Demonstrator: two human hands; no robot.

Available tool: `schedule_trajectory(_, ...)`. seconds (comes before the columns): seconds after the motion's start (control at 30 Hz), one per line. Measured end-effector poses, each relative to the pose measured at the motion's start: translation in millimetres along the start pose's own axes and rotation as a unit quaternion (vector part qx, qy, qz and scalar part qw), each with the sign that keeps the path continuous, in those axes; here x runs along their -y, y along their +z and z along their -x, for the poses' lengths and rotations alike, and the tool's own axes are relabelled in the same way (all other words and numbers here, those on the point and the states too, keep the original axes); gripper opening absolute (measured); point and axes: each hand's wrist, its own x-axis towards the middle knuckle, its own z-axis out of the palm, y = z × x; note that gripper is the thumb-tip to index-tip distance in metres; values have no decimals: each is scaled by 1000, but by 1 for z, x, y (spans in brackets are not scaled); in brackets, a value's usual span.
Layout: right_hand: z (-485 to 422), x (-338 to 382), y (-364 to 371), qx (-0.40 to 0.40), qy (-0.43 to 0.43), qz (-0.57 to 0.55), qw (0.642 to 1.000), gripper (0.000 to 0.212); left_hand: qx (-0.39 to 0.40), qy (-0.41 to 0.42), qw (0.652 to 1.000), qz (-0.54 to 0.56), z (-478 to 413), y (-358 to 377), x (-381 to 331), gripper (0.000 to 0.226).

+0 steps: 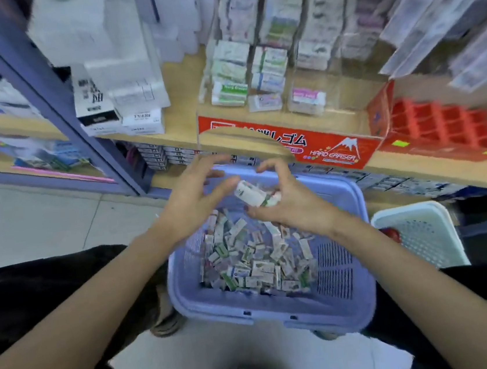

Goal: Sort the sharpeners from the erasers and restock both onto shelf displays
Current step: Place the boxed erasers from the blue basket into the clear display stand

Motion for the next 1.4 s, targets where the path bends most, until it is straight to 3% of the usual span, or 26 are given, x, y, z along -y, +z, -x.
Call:
schedule_trajectory(0.17, 37, 41, -40, -77, -73, 114, 988, 46, 184, 37, 977, 98, -19, -25, -75, 42)
schedule_trajectory(0.27, 50, 50, -57, -115, -126, 154, 973, 41, 218, 30, 971, 97, -26, -19, -94, 46)
schedule_trajectory(0.37, 54, 47, -66, -143, -132, 99, 976, 40, 205, 19, 972, 111, -31, -7, -98, 48)
schedule_trajectory(0.5, 56, 38, -69, -130, -98, -141, 976, 43, 173, -3, 965, 195, -33, 5, -95, 33)
schedule_trajectory(0.6, 52, 28, -71, -124, -102, -234, 959, 31, 186, -58, 945, 263, -38, 7, -90, 43)
schedule_trajectory(0.7, 49, 25, -68, -175, -122, -236, 948, 19, 207, -95, 929, 291, -46, 8, -92, 51)
schedule_trajectory(0.9, 44, 27, -75, -262, -151, -257, 918, 25, 201, -68, 949, 235, -60, 10, -97, 37)
schedule_trajectory(1.17, 29, 22, -79, -263, -127, -329, 898, 24, 209, -55, 960, 181, -73, 9, -94, 30)
schedule_trajectory(1.4, 13, 11, -93, -297, -94, -359, 880, 20, 110, -61, 975, 183, -77, -27, -87, 21)
